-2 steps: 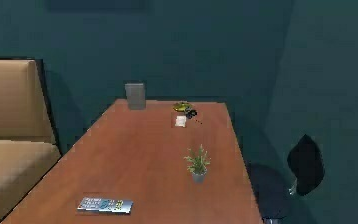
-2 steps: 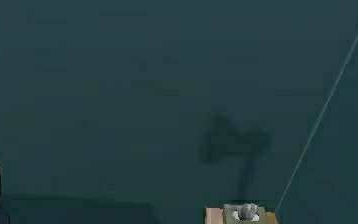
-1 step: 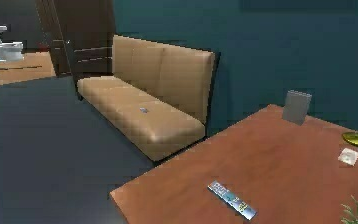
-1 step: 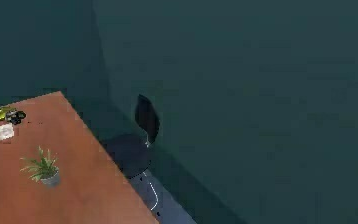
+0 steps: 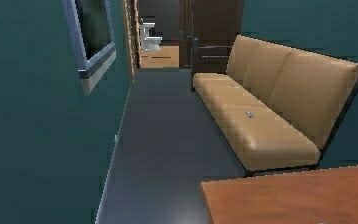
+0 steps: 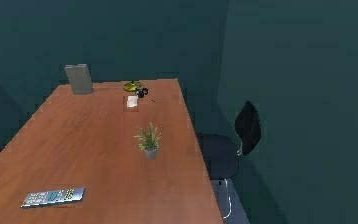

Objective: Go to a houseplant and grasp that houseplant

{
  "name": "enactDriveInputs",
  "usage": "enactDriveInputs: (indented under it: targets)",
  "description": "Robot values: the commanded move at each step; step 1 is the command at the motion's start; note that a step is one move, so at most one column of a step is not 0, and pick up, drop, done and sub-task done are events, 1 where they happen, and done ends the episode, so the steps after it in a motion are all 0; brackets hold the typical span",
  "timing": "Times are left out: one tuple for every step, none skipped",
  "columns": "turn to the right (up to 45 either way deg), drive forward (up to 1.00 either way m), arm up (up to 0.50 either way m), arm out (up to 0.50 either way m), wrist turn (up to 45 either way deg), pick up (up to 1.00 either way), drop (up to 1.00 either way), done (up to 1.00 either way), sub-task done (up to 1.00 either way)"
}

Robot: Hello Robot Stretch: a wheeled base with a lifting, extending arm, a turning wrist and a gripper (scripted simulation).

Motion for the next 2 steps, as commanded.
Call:
enactDriveInputs:
  targets:
    - [0.0,0.00,0.50,0.00,0.0,0.00,0.00,0.00,0.00]
    - [0.0,0.00,0.34,0.00,0.0,0.00,0.00,0.00,0.00]
